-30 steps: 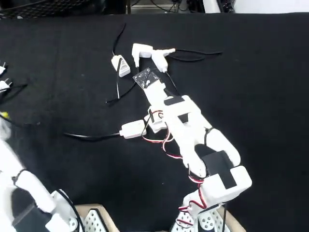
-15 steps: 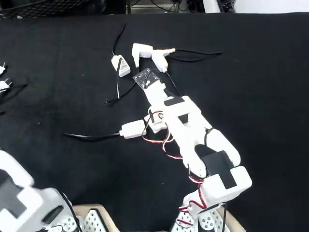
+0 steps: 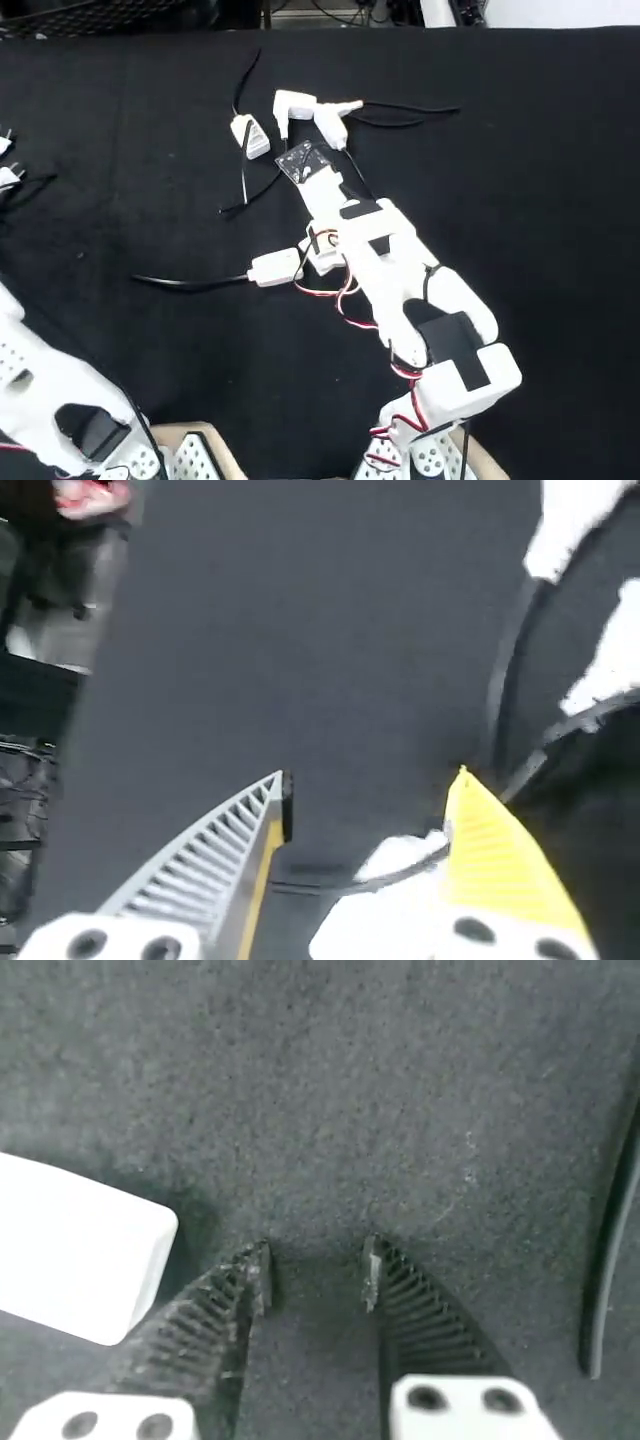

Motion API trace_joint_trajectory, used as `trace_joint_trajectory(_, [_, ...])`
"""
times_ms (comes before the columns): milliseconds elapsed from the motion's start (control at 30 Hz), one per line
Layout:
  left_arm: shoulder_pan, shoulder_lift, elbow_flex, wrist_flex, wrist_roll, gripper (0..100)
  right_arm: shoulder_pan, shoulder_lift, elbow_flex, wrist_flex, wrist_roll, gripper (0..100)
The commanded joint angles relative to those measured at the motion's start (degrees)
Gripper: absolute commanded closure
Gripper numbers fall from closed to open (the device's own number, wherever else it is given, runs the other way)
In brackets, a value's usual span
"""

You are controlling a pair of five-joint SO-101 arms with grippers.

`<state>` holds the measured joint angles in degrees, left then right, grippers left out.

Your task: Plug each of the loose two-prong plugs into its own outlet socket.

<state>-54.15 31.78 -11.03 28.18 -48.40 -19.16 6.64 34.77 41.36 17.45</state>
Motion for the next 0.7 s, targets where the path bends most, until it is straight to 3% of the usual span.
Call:
trace_joint_trajectory(0, [1.7, 1.4, -6.4, 8.3, -6.2, 74, 0.6, -1.8, -0.4, -1.1, -0.6, 84.6])
trace_joint_trajectory(200, [2.2, 1.4, -7.5, 10.4, -10.6, 83, 0.6, -1.8, -0.4, -1.1, -0.6, 84.6])
trace_joint_trajectory(367, [2.3, 1.4, -5.8, 10.8, -11.6, 83, 0.6, -1.8, -0.4, -1.1, -0.6, 84.6])
trace_joint_trajectory(667, [5.1, 1.4, -5.6, 25.3, -15.3, 84, 0.5, -1.8, -0.5, -1.1, -0.6, 84.6])
